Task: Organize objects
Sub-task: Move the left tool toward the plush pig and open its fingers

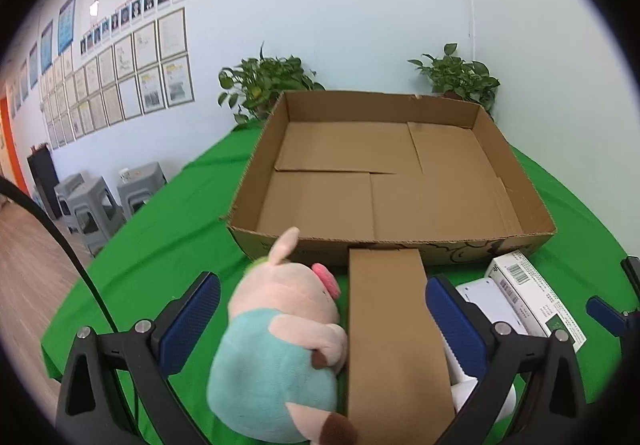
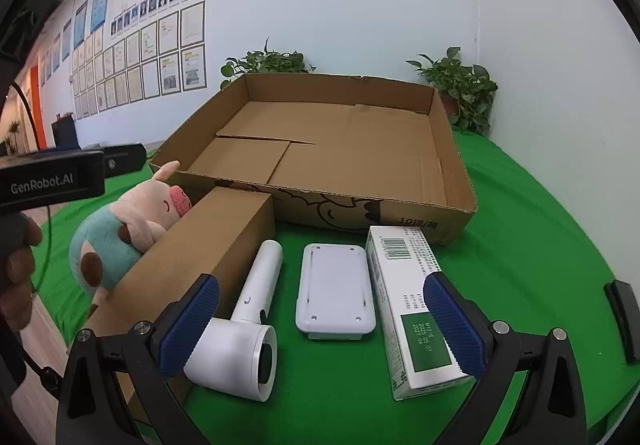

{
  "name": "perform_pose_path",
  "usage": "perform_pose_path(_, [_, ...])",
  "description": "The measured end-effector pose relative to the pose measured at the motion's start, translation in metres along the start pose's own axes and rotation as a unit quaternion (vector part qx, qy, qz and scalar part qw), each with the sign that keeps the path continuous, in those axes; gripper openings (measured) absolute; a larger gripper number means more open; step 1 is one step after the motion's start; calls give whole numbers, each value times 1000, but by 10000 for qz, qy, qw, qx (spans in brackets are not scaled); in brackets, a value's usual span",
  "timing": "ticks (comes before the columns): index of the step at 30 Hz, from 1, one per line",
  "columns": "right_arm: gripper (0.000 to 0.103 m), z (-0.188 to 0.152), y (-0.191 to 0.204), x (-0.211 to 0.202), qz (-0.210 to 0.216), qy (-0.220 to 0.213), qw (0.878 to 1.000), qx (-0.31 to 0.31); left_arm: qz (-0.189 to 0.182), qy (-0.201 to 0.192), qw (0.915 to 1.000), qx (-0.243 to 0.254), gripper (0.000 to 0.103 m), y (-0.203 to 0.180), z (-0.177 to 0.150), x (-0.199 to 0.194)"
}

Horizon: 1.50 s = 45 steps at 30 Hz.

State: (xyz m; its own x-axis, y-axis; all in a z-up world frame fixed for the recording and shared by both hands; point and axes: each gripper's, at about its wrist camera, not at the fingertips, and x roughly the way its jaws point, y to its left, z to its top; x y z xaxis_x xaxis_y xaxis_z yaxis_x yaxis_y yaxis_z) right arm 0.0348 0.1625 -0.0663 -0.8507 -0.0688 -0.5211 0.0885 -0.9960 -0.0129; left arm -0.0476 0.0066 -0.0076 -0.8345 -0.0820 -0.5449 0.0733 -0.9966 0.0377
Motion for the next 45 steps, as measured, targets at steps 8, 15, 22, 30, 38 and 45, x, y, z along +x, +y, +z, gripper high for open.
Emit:
perform_pose_path(8, [103,-1,-6,7,65,14,10000,-1,-327,194,9992,158,102,-11,-9,12])
perform_pose_path(15, [103,-3,-7,19,-21,272,9996,-10,-319,321,9986,290,102,-16,-13,17])
perform_pose_path(22, [103,-5,-12,26,-101,452,9989,94,-468,394,9968,509,102,-13,-17,21])
perform_pose_path(30, [103,-9,-8,27,-31,527,9986,66,-447,387,9971,474,102,-7,-21,21])
perform_pose_path(38, [103,-9,-3,27,-128,492,9987,-102,-396,294,9974,519,102,0,-21,18])
perform_pose_path(45, [103,-11,2,28,-132,520,9984,-155,-493,276,9975,416,102,8,-20,18])
